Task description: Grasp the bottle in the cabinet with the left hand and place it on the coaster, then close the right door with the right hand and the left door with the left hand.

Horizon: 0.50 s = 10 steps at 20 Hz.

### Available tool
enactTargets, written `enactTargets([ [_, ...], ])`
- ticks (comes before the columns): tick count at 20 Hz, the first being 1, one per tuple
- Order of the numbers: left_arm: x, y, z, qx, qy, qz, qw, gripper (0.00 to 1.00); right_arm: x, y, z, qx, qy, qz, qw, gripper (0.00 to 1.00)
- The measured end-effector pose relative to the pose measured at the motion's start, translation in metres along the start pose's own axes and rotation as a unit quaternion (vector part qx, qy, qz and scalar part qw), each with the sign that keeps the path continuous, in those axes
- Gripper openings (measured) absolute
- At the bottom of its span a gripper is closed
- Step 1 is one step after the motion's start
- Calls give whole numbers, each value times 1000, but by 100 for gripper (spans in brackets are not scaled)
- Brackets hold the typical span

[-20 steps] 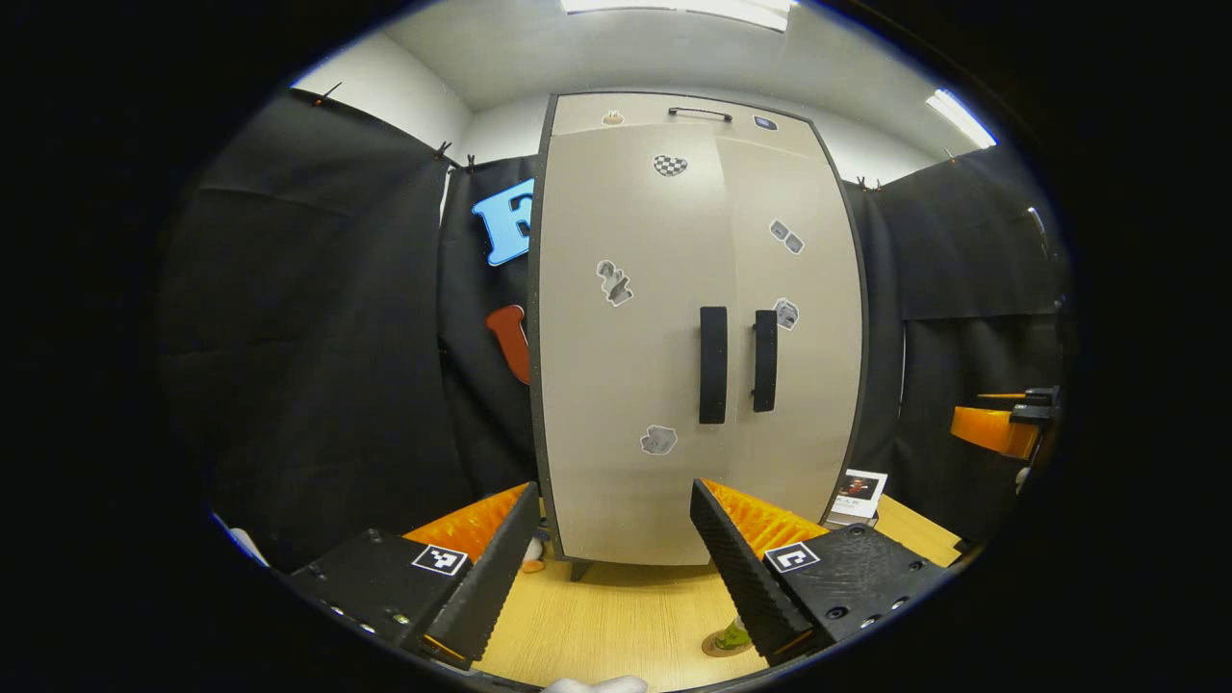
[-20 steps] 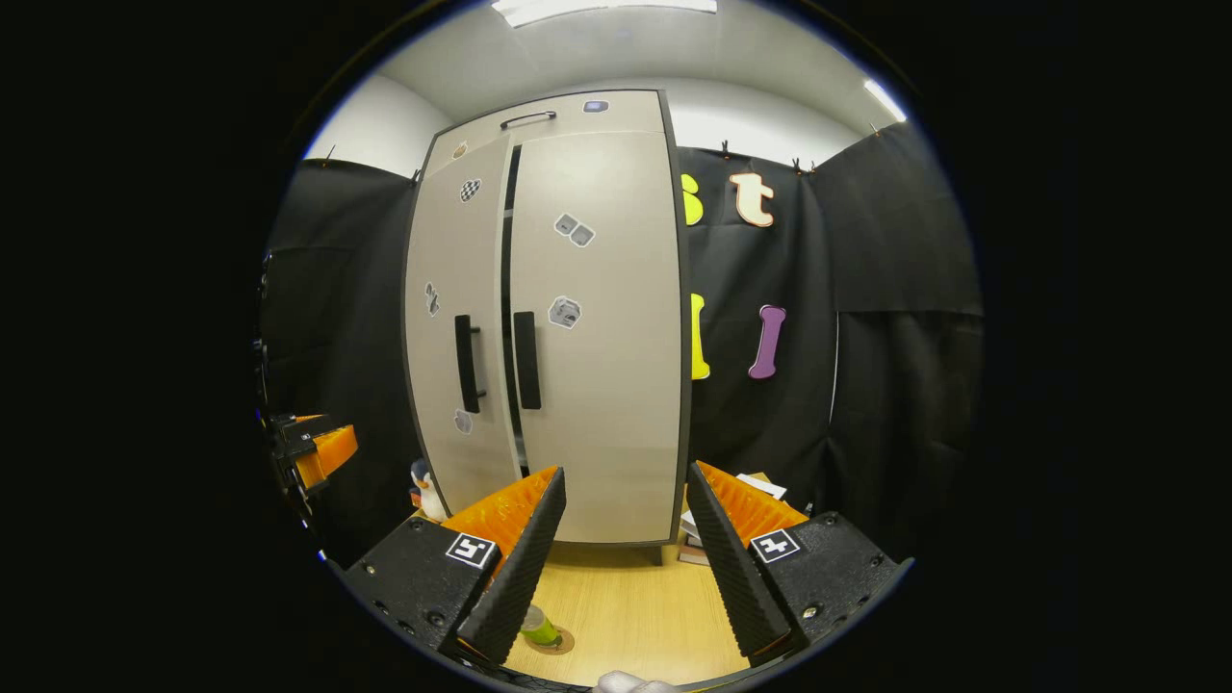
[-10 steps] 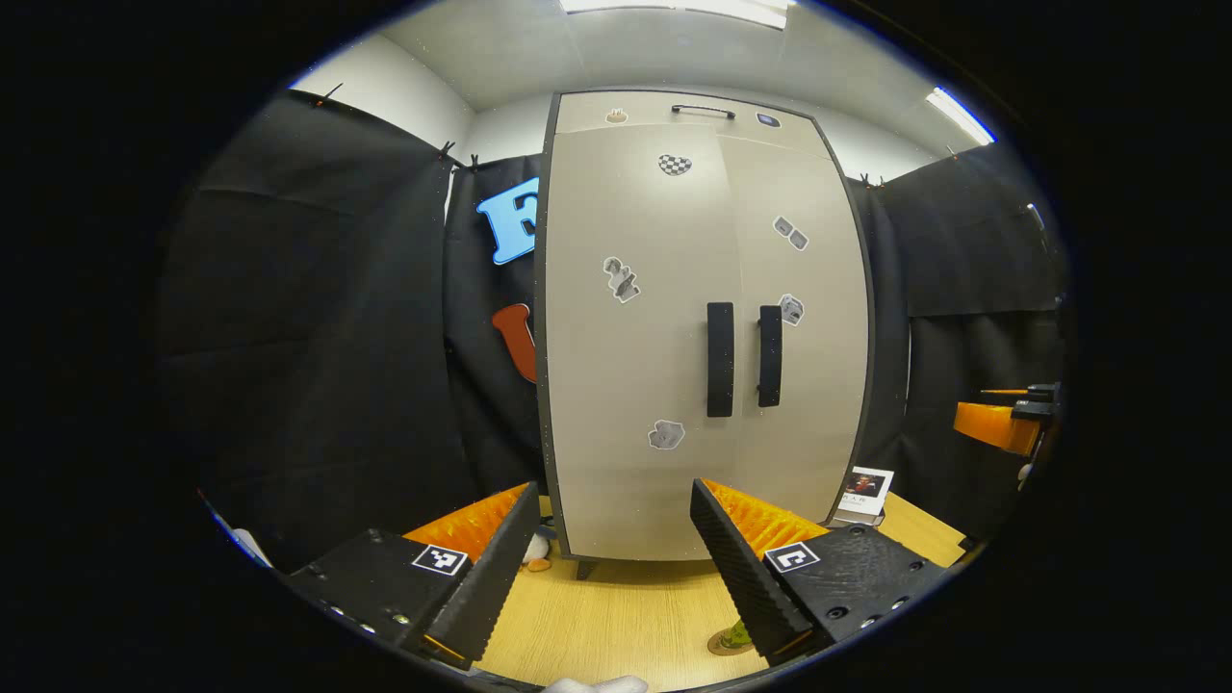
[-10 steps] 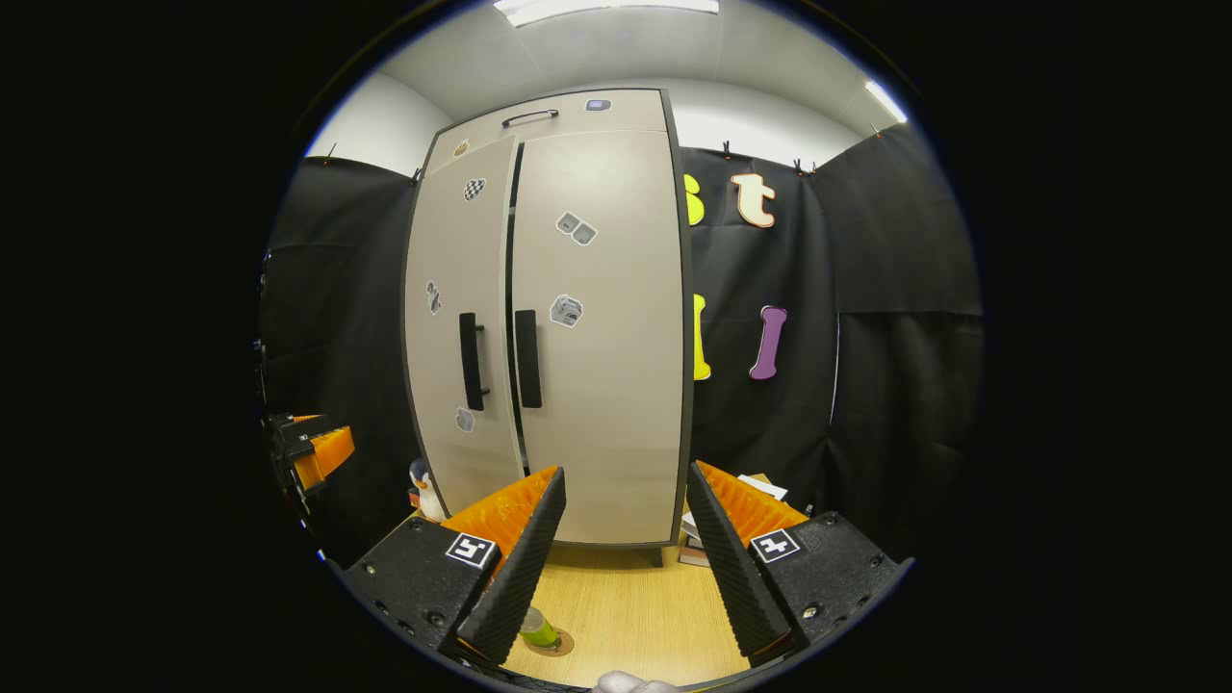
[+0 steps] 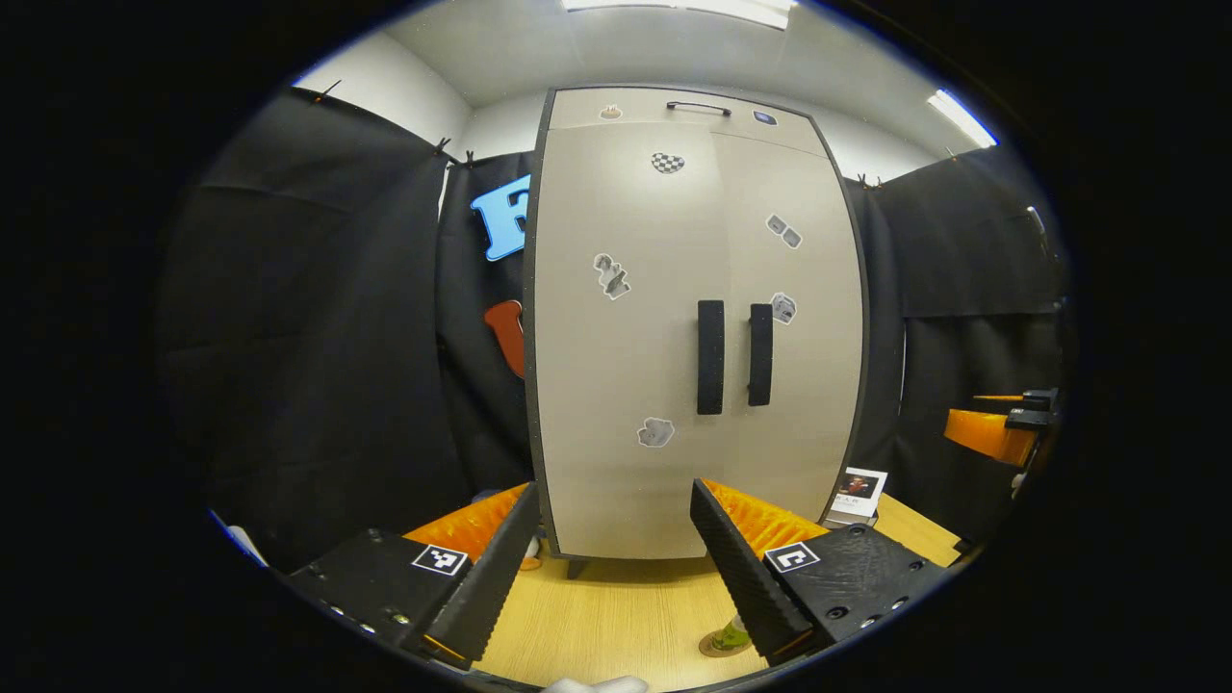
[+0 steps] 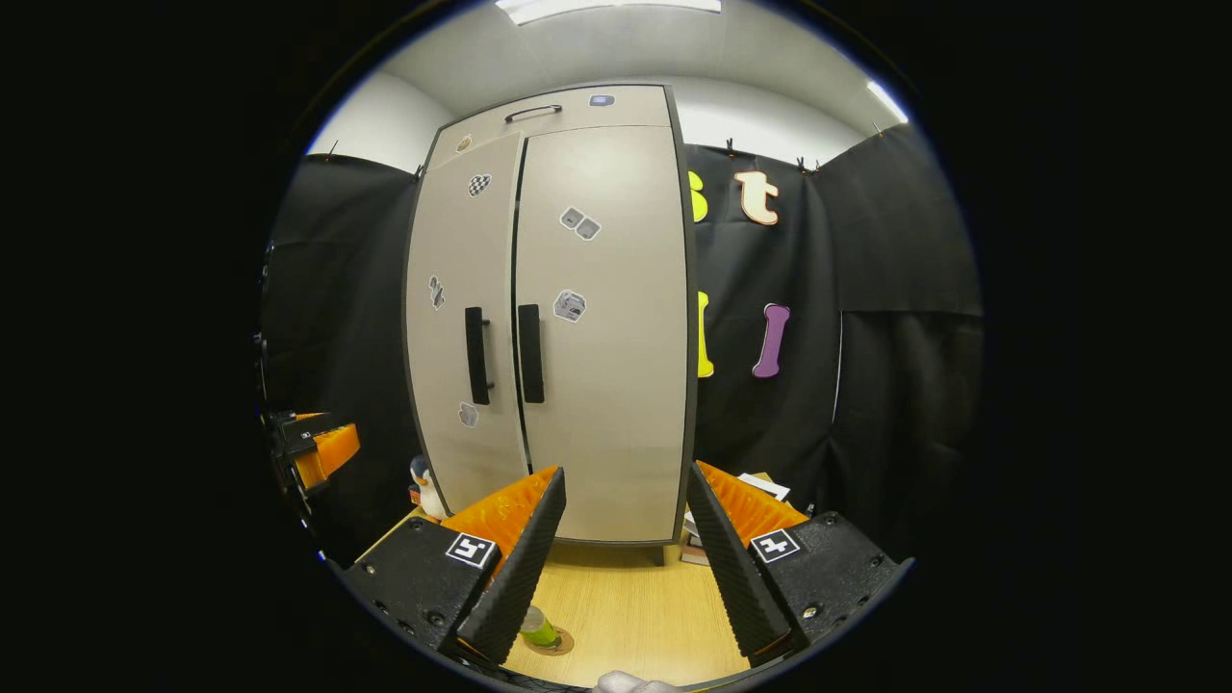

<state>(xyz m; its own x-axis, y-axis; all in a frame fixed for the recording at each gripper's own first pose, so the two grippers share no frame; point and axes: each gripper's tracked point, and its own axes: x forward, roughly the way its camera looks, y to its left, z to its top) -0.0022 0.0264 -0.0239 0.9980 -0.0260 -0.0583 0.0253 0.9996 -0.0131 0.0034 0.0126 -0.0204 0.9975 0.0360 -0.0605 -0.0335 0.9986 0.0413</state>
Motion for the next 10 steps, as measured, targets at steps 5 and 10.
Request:
enactTargets([
  [5,3,-1,-2,1,1,2,1000,96,3,-1,0,-1,2,1,1000,79],
  [10,6,-5,0,-1,-1,-3,1000,96,6,-2,-1,0,3,0,1000,79],
])
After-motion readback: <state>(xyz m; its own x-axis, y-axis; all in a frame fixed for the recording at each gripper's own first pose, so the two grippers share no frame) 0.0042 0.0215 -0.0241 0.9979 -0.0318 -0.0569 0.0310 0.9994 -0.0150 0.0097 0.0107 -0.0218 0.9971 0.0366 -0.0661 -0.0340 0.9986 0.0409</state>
